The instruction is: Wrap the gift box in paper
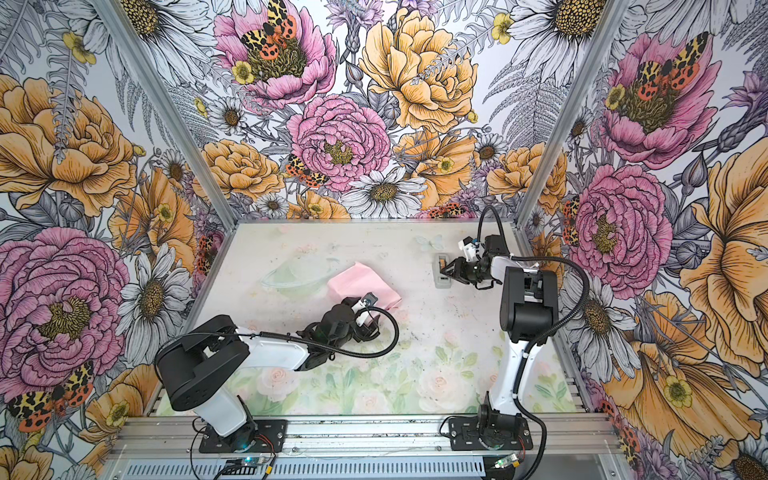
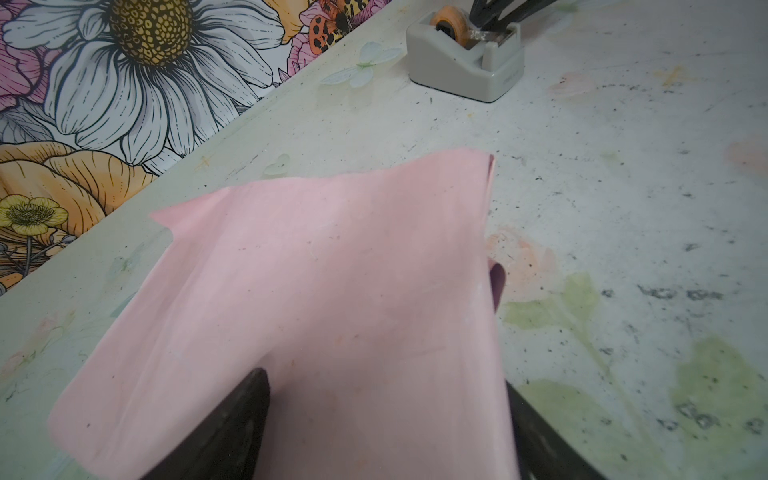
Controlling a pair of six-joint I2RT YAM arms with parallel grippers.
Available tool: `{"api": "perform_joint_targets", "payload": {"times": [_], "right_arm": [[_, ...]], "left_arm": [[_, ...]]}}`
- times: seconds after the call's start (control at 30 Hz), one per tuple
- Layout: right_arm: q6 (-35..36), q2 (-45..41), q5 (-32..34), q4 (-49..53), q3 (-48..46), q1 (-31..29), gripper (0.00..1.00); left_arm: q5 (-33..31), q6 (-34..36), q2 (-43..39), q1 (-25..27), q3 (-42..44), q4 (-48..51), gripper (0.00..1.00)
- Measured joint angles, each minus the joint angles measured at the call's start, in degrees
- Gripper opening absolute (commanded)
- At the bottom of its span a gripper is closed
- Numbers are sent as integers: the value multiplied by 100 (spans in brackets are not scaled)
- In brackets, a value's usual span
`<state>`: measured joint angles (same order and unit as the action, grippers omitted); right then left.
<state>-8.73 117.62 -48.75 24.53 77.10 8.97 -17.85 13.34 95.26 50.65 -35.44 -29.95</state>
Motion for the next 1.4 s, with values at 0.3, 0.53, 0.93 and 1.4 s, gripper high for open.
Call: {"api": "perform_joint_targets", "payload": {"times": [0.3,0.53,0.93,1.4], "right_arm": [[481,323,-181,752,529,15,27],[629,538,-470,953,754,50,22],[686,599,-813,1038,798,98,19],[675,702,-785,1064,885,118,26]], "left_arm": [[74,2,-37,-66,28,4,79],[76,2,-37,-66,31,4,79],[81,2,-39,-70,33,4,79],[83,2,-39,-70,33,4,79]]}}
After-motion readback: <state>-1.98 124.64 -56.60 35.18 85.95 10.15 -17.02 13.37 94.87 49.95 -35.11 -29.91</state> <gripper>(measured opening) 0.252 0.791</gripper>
